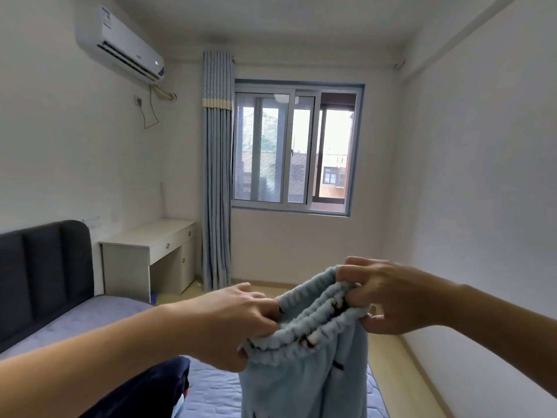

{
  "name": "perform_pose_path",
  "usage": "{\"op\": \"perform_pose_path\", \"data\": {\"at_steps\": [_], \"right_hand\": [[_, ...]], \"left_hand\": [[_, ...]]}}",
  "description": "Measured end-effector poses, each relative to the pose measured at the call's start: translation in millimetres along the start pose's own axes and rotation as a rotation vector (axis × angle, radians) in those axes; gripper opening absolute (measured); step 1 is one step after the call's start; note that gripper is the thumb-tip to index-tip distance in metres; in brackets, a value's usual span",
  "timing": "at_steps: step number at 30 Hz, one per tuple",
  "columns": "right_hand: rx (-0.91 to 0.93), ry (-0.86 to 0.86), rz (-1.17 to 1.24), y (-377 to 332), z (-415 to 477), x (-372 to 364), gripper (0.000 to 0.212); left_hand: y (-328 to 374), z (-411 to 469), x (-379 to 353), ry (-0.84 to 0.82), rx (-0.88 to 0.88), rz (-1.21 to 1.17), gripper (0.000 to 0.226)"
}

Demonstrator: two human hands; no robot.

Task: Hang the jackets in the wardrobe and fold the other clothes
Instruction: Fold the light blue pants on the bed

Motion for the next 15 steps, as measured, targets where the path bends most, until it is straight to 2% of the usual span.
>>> {"op": "perform_pose_path", "data": {"at_steps": [2, 5, 9, 11, 13, 15], "right_hand": [[0.007, -0.015, 0.017, -0.8, 0.9, -2.1, 0.014], [0.000, -0.032, 0.013, 0.3, 0.3, -4.1, 0.012], [-0.016, -0.051, 0.030, 0.7, 0.6, -6.2, 0.011], [-0.032, -0.060, 0.039, 3.0, -1.1, -7.5, 0.012], [-0.091, -0.071, 0.070, 11.4, -12.6, -11.0, 0.014], [-0.173, -0.077, 0.109, 22.0, -32.0, -15.9, 0.016]], "left_hand": [[3.4, 4.4, -7.1, -0.076, 0.022, -0.041, 0.029], [6.0, 9.4, -18.0, -0.207, 0.082, -0.134, 0.017], [3.6, 18.1, -24.4, -0.257, 0.131, -0.079, 0.016], [1.5, 22.7, -24.2, -0.166, 0.117, -0.028, 0.016], [-8.3, 15.0, -15.8, 0.025, 0.116, -0.014, 0.026], [-33.6, -4.5, -3.5, 0.225, 0.215, -0.147, 0.027]]}}
Point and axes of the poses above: each hand's wrist, its own z-axis towards the middle knuckle, its own x-axis out of the back of the hand, y = z × x, the point moved 7 cm from there along z, towards the middle knuckle, and after that the axes turned 3 degrees about -z, right-handed, at the moved point
